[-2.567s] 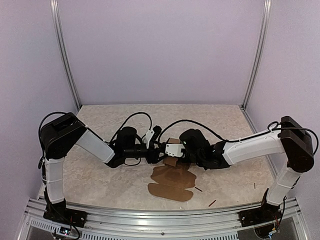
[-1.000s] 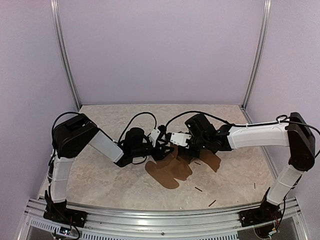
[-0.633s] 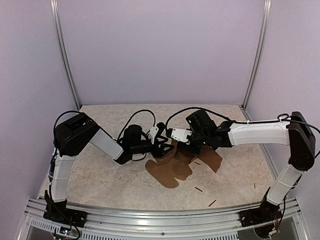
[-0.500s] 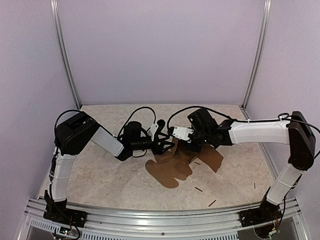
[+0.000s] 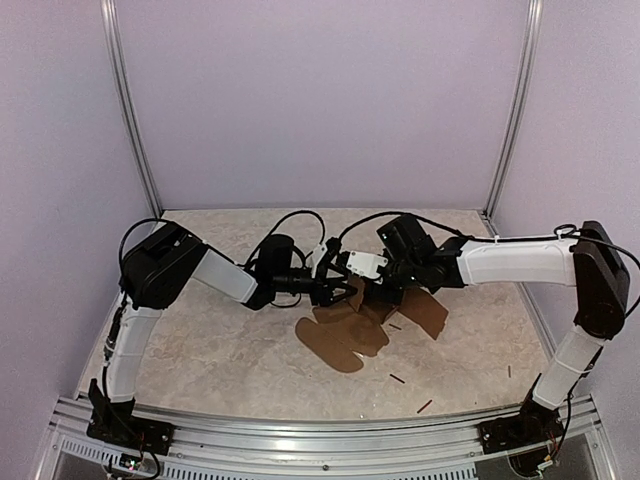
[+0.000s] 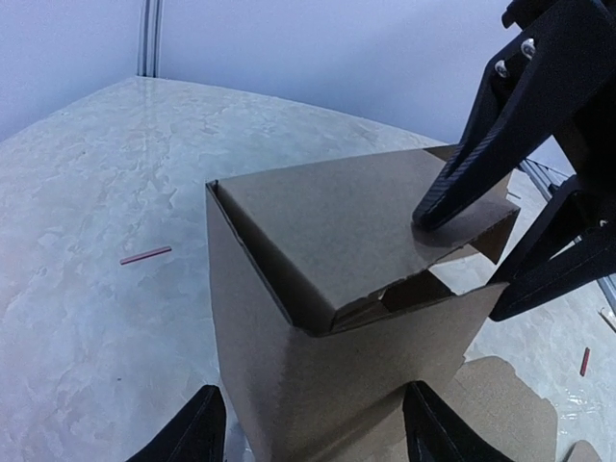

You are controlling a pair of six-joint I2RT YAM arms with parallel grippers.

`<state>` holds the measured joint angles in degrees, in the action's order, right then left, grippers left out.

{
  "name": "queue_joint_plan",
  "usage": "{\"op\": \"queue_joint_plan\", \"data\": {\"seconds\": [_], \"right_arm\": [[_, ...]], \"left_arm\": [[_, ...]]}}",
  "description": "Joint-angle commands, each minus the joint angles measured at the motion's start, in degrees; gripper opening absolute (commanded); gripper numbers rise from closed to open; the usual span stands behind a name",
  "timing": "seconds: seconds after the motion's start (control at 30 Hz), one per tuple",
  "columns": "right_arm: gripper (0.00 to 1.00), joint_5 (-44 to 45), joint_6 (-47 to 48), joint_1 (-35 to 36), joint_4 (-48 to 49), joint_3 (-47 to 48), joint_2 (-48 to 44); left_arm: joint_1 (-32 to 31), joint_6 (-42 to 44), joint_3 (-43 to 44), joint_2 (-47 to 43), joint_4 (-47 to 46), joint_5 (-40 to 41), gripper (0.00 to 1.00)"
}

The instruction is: Fold the paper box

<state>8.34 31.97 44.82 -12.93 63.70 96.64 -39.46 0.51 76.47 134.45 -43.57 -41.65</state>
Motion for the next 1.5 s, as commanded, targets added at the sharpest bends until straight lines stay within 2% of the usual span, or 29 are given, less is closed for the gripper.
{"op": "queue_joint_plan", "data": {"seconds": [0.0, 0.33, 0.67, 1.03, 1.3, 1.47], "right_arm": [[0.35, -2.1, -0.9, -0.8, -1.5, 0.5, 1.3], [0.35, -3.8, -1.5, -1.1, -2.4, 1.3, 2.1], [0.36, -5.7, -2.4, -4.9, -5.3, 5.0, 0.8], [0.36, -5.4, -2.6, -5.9, -5.9, 5.1, -0.9], [0.37, -4.6, -1.5, -6.8, -11.1, 7.2, -4.5], [0.41, -2.2, -0.5, -7.2, -14.8, 9.2, -5.5]], "left_arm": [[-0.2, 0.7, 1.7, 2.2, 2.7, -1.3, 0.61], [-1.3, -2.5, 5.9, 5.8, -0.8, 0.3, 0.49], [-1.1, -3.0, 6.4, 6.7, -0.8, 0.2, 0.49], [-0.9, -3.9, 6.6, 6.6, -0.5, 0.4, 0.50], [-0.7, -4.3, 6.5, 6.7, -0.8, 0.2, 0.50], [-0.5, -4.6, 6.2, 6.7, -0.8, 0.2, 0.50]]}}
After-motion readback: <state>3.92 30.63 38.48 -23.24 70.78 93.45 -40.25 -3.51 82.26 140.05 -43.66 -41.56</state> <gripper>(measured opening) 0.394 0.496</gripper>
